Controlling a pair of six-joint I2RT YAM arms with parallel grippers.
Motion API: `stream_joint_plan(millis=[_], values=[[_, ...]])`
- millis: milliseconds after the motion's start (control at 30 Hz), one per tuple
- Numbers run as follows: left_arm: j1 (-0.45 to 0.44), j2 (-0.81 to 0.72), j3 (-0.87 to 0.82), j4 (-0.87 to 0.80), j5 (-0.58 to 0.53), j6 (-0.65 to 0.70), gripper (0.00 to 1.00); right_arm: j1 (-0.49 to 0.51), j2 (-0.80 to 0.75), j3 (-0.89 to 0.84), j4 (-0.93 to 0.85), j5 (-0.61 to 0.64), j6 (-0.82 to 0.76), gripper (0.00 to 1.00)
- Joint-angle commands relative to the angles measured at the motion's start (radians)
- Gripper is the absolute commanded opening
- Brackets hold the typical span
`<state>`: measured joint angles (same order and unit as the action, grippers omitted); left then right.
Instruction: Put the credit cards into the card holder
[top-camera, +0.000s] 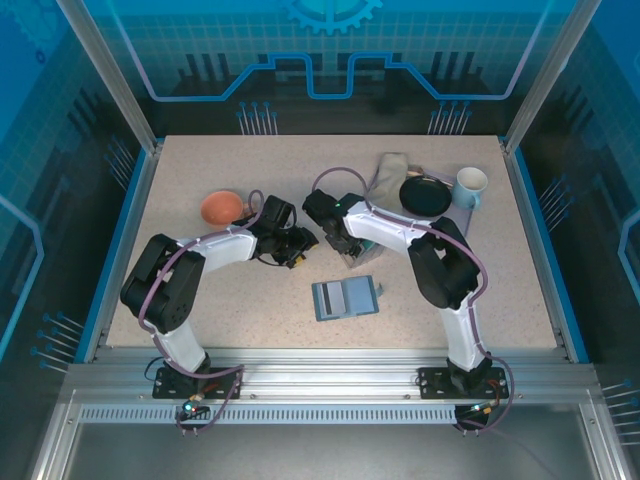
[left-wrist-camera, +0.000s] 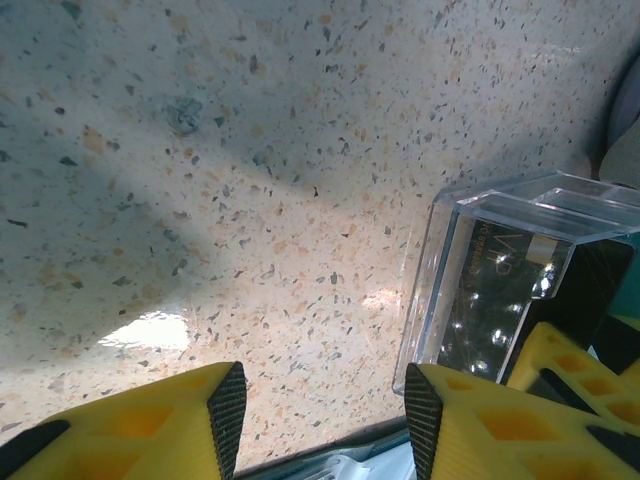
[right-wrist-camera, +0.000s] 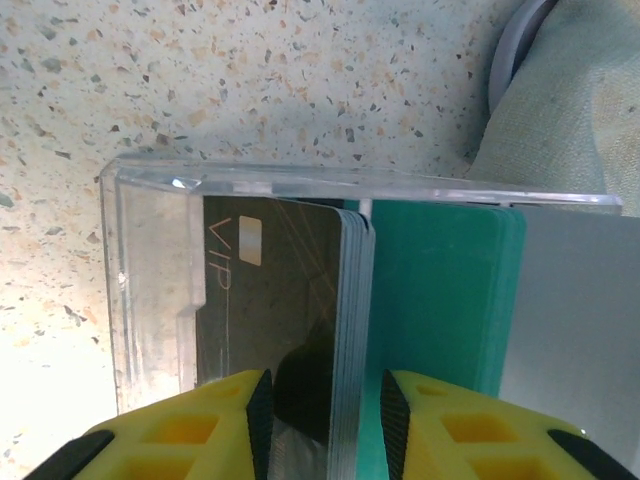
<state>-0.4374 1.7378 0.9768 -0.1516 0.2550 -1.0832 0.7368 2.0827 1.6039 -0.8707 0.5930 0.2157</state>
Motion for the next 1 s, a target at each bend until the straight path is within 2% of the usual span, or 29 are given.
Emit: stream_joint_plan(millis=[0, 200, 467, 967], values=[[0.006, -0.013, 0.002, -0.021, 0.004, -0.002, 0.49, -0.006, 0.024, 0.013, -0.001, 0.038, -0.014, 0.36], [0.007, -0.012, 0.004, -0.021, 0.007, -0.001, 0.49, -0.005, -0.014, 0.006, 0.0, 0.079, -0.016, 0.34], [0.007, -0.014, 0.003, -0.023, 0.006, -0.002, 0.49, -0.012, -0.035, -0.004, 0.002, 0.073, -0.019, 0.26], [0.006, -0.012, 0.005, -0.023, 0.012, -0.004, 0.49, -0.015, -0.049, -0.017, -0.001, 0.08, -0.016, 0.23]])
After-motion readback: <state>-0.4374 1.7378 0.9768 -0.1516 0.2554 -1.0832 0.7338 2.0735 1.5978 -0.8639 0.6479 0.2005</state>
